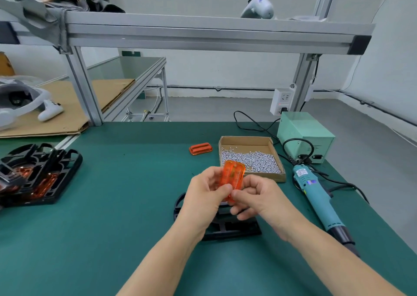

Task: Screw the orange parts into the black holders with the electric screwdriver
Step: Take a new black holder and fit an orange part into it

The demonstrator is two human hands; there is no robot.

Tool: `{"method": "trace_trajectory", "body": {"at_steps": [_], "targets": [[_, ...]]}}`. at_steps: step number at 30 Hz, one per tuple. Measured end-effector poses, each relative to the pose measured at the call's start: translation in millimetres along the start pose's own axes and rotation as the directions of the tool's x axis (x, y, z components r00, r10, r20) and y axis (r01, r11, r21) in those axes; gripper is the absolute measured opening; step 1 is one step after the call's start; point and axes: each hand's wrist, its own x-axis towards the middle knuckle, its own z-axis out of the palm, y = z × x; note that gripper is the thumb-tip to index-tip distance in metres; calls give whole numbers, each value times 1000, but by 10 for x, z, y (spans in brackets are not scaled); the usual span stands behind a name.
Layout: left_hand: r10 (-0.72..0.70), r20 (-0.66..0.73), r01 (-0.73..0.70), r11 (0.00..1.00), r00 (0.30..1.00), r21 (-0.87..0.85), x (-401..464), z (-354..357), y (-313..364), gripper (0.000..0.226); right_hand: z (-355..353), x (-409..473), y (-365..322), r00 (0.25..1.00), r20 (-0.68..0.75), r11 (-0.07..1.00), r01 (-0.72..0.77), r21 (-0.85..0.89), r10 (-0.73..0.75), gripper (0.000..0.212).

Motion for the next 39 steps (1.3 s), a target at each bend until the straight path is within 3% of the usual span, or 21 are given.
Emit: {"method": "trace_trajectory", "body": {"at_steps": [5,9,13,16,20,24,30,34,39], "targets": [[-12,116,-20,963,993,270,82,-113,89,39,-163,19,-39,981,-135,987,124,-100,-137,6],[-90,244,1,940,966,341,133,-151,92,38,-211,32,-44,971,-120,960,177,-215,-206,10],[-88,165,1,884,982,467,174,-168,5,28,-223,60,58,982,-146,973,86,-214,-119,7],[-64,120,-28,766,991,642,140,-183,-49,32,-191,91,172,986,-169,975,-29,-221,-9,9],[14,99,-86,631,995,771,56,-253,-70,33,-192,110,260,978,-208,957,-87,-278,29,12],[22,124,-113,587,992,802,-16,-316,-112,35,-210,122,272,974,-225,914,-93,-396,2,13],[85,191,-203,589,978,782,-71,-323,-205,38,-202,140,293,974,-224,822,-111,-559,-21,15],[83,164,-180,612,983,770,-65,-337,-264,38,-182,148,287,973,-232,794,-128,-595,-16,17],[105,239,-258,519,965,815,-42,-319,-293,30,-150,129,294,971,-238,749,-139,-647,-26,17]]}}
